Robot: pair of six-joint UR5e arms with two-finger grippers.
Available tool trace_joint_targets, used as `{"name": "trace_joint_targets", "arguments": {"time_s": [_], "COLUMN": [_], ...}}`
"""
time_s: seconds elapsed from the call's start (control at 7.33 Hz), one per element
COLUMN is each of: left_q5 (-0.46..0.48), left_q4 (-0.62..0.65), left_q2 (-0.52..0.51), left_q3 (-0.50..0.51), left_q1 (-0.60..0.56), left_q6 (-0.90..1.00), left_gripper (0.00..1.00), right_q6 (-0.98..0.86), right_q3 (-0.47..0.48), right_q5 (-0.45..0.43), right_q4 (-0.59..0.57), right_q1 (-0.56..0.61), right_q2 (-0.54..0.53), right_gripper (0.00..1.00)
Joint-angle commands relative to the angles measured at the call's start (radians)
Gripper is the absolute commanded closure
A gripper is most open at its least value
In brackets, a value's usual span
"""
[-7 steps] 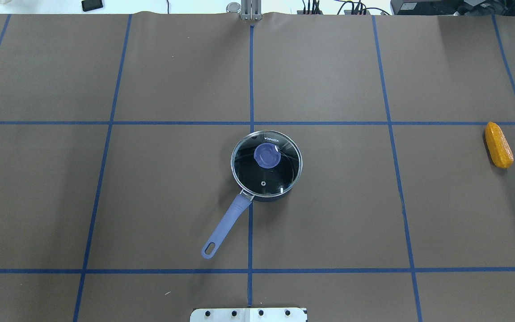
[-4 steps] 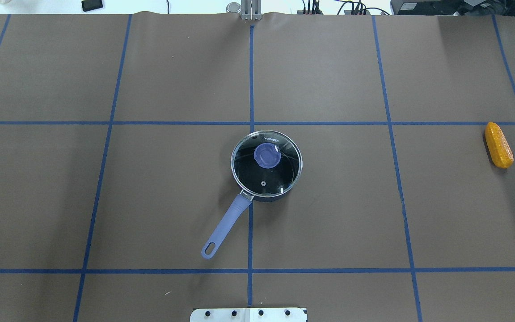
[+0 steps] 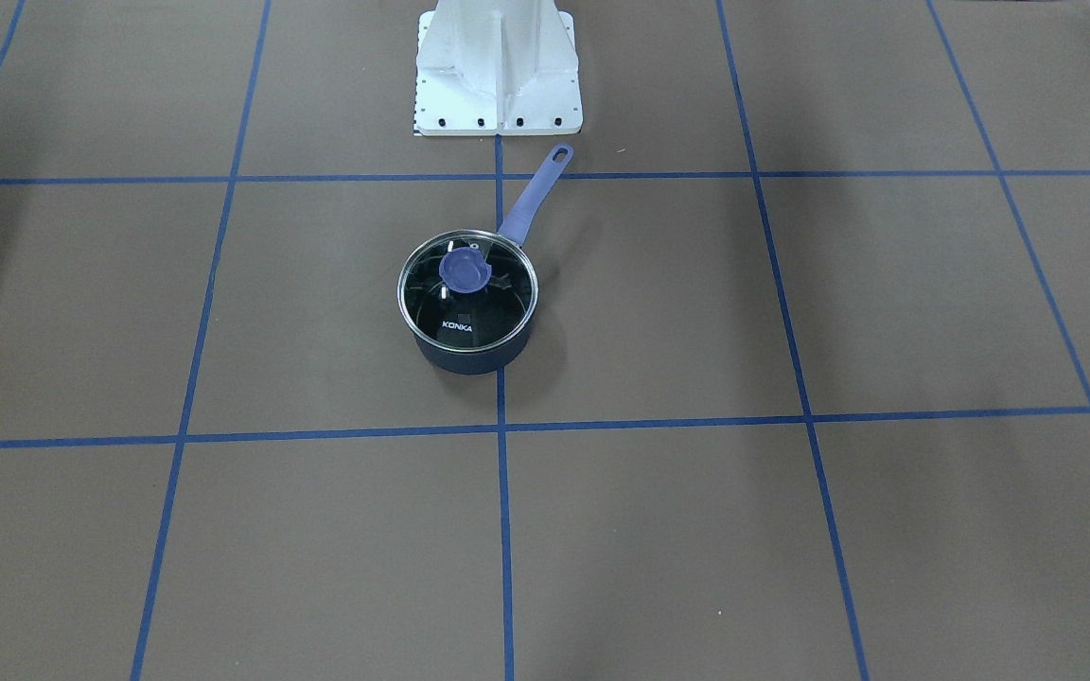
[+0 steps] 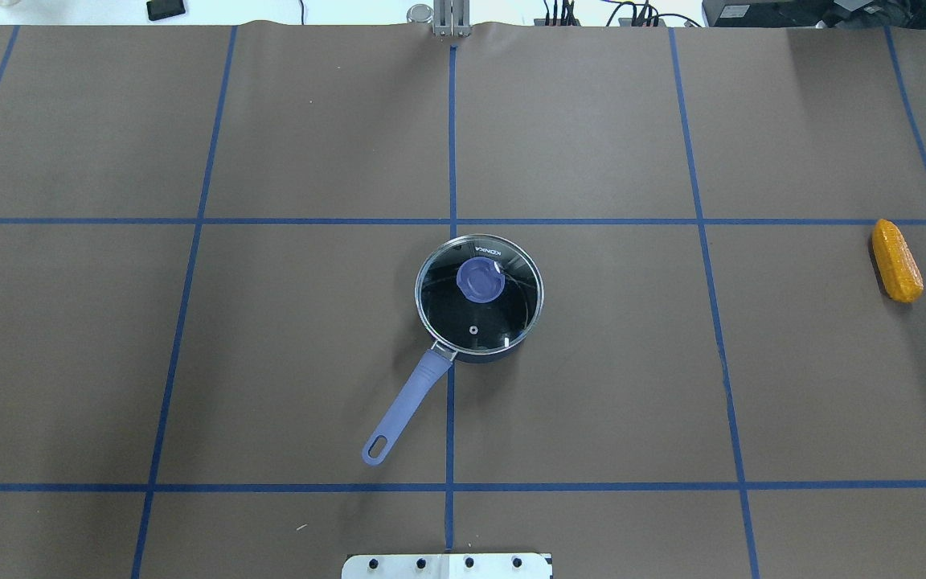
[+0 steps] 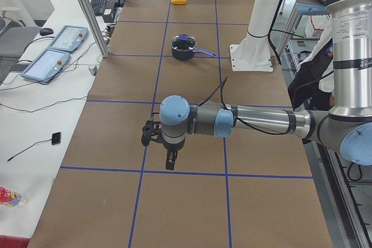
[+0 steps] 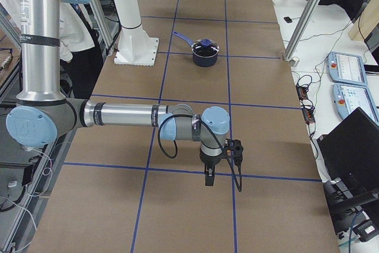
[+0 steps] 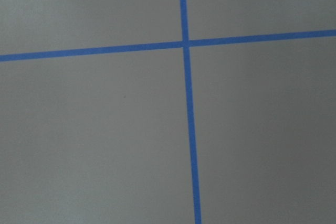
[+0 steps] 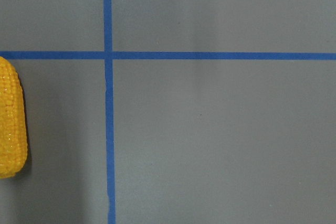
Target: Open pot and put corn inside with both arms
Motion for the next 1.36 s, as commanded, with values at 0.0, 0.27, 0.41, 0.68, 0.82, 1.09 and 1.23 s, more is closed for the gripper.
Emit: {"name": "trace_joint_targets", "arguments": {"time_s": [0.0, 0.27, 0.41, 0.68, 0.82, 1.09, 1.23], "left_q5": [-0.002, -0.019, -0.063, -0.062, -0.044, 0.103, 0.186], "left_q4": [-0.024, -0.039, -0.076, -0.124, -0.124, -0.116, -0.095], "left_q2": [-0.049, -0.049, -0.052, -0.106, -0.126, -0.170, -0.233], "left_q3": [-0.078, -0.122, -0.139, -0.173, -0.217, -0.312, -0.315], "left_q1": [0.000, 0.000, 0.001, 0.065, 0.146, 0.353, 0.482], "left_q6": [0.002, 0.011, 0.004, -0.123, -0.289, -0.623, -0.785], "left_gripper": [0.01, 0.01, 0.01, 0.01, 0.01, 0.01, 0.01], "right_q6": [-0.001, 0.014, 0.028, 0.120, 0.140, 0.170, 0.216], "right_q3": [0.000, 0.004, 0.006, 0.026, 0.036, 0.040, 0.037], "right_q5": [0.000, 0.012, 0.032, 0.064, 0.066, 0.063, 0.052], "right_q4": [0.223, 0.343, 0.343, 0.345, 0.345, 0.346, 0.345], "right_q1": [-0.001, -0.002, -0.019, -0.075, -0.089, -0.126, -0.148], "right_q2": [0.000, 0.006, 0.013, 0.021, 0.024, 0.024, 0.026], "right_gripper": [0.00, 0.00, 0.00, 0.00, 0.00, 0.00, 0.00]}}
